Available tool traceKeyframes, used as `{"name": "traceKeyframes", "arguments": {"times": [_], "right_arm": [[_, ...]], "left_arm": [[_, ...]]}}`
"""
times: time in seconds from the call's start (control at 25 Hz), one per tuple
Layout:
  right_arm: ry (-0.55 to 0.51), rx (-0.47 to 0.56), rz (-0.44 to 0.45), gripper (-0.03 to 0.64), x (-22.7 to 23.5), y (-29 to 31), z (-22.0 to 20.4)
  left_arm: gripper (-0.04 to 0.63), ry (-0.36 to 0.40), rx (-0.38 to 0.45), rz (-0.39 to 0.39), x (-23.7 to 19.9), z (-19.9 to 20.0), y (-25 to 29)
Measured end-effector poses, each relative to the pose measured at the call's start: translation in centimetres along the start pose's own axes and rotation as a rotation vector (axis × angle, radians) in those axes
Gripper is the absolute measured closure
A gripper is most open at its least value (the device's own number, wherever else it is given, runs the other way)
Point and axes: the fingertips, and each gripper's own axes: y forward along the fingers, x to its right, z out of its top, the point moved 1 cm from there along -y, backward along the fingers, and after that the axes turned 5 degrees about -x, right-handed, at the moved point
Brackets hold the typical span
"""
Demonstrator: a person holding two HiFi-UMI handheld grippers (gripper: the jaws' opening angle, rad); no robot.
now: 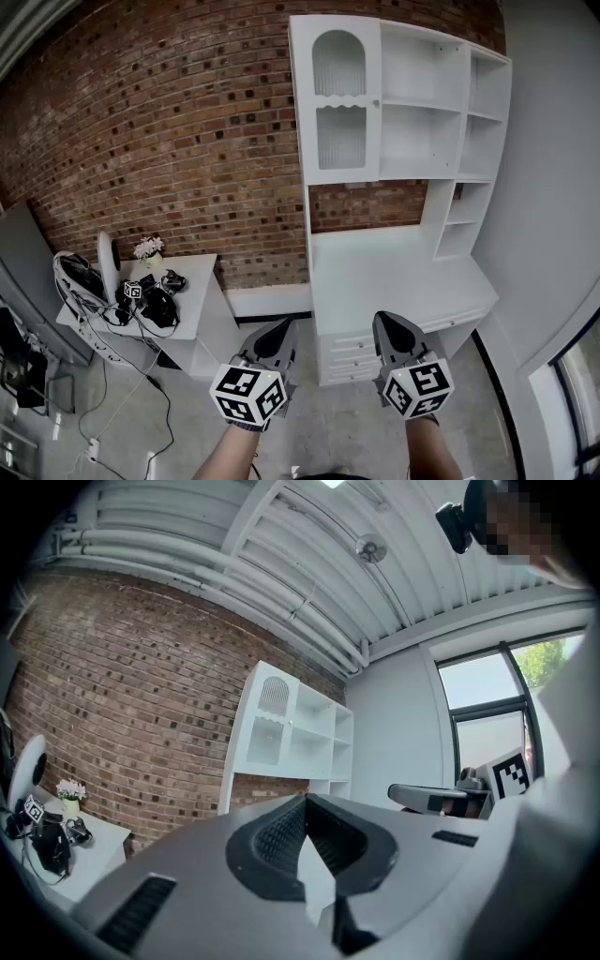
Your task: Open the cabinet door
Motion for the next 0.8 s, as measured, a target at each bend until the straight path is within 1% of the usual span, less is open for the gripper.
{"name": "traceKeyframes", "arguments": {"times": [0.2,0.4,0.6,0.8], "right_arm": [[-0.004,0.006,0.002,0.615,-0.1,-0.2,0.5],[-0.003,-0.001,0.014,0.615,-0.3,-0.2,0.0],[0.038,-0.009,0.050,0.615,0.2,-0.3,0.2],[0.074,0.009,0.057,0.615,2.0,-1.5,1.6]], "left_arm": [[0.592,0.004,-0.006,-0.005,0.6,0.2,-0.1],[0.591,0.003,-0.005,-0.002,0.7,0.0,-0.1],[0.592,-0.004,-0.001,0.002,0.9,0.5,0.0],[0.592,-0.016,-0.003,0.010,1.4,1.1,0.2]]}}
